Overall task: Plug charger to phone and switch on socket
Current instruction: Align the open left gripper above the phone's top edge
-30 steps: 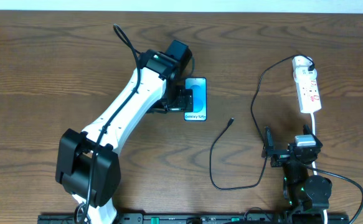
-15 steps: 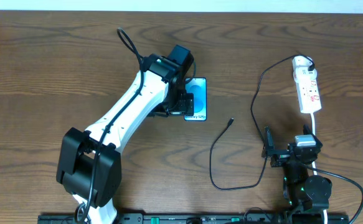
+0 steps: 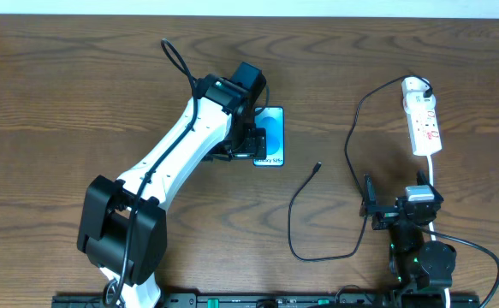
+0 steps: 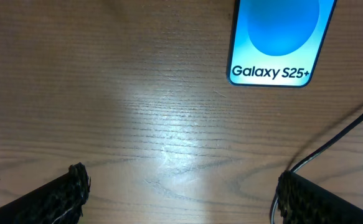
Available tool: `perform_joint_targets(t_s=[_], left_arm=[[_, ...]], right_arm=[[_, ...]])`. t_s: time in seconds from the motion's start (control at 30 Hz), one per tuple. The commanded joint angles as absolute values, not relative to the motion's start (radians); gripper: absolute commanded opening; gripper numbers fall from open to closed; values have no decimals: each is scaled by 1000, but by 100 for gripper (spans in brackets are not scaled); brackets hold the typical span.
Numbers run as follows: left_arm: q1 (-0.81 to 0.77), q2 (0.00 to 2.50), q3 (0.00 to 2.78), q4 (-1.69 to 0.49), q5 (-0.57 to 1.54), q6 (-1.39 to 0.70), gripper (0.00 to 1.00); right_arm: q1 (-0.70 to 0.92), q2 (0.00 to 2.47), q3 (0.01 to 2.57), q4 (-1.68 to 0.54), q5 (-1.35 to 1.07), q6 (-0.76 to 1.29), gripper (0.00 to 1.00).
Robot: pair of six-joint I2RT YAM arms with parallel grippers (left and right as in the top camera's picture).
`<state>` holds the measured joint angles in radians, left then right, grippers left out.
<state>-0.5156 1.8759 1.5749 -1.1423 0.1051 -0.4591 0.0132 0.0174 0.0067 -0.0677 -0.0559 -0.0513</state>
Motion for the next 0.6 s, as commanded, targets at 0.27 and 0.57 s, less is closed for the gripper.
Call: perform_joint_targets(t_s=[0.27,0.57], left_arm=[[-525,1876,1566,-1130,97,-496,98],[-563,1876,1566,-1102,119,-496,98]], right_arm=[[7,13,6,-72,-56,-38,99],[7,13,6,-72,-56,-38,99]])
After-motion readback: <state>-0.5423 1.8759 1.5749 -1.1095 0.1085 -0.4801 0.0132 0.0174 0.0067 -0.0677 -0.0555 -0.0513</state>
